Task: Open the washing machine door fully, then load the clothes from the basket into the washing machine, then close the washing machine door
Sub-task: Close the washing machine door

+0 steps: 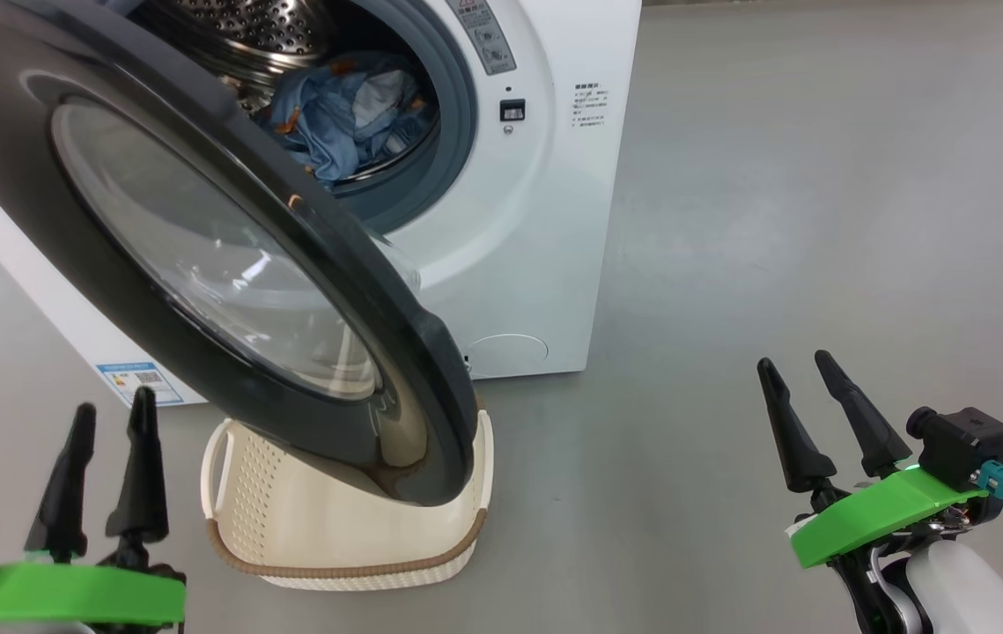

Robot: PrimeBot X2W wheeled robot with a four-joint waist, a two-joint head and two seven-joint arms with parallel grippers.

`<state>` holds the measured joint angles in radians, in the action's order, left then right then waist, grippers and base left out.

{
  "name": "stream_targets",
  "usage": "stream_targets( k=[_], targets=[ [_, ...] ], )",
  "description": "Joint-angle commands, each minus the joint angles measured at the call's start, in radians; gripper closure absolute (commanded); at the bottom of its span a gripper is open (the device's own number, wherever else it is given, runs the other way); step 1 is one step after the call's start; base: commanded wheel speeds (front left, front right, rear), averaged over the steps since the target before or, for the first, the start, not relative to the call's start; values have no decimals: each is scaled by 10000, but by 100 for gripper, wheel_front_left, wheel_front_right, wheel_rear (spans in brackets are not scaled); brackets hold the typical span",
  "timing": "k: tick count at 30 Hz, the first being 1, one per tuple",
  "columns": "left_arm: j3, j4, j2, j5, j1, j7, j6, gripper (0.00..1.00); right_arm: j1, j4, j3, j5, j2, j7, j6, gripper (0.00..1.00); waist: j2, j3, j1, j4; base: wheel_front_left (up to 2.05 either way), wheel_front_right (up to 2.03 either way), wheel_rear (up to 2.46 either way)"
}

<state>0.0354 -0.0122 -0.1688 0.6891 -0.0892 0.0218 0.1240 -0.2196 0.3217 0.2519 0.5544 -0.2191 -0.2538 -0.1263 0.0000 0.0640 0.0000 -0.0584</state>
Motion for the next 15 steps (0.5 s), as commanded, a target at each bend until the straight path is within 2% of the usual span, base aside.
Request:
stream_targets(
  k=[1, 8, 15],
  targets=[
    [295, 43, -197, -155, -82, 362, 65, 0, -251, -276, 108, -82, -109, -80, -44, 0, 0, 31, 0, -3, 0, 0, 0],
    [-150, -1042, -319, -1627, -30, 1861, -2, 0, -311, -284, 140, -111, -138, -80, -44, 0, 0, 85, 0, 7, 0, 0, 0],
    [-84, -1494, -60, -2268, 8, 2333, -172, 0, -311, -256, 124, -119, -215, -80, -44, 0, 0, -8, 0, -5, 0, 0, 0]
  ],
)
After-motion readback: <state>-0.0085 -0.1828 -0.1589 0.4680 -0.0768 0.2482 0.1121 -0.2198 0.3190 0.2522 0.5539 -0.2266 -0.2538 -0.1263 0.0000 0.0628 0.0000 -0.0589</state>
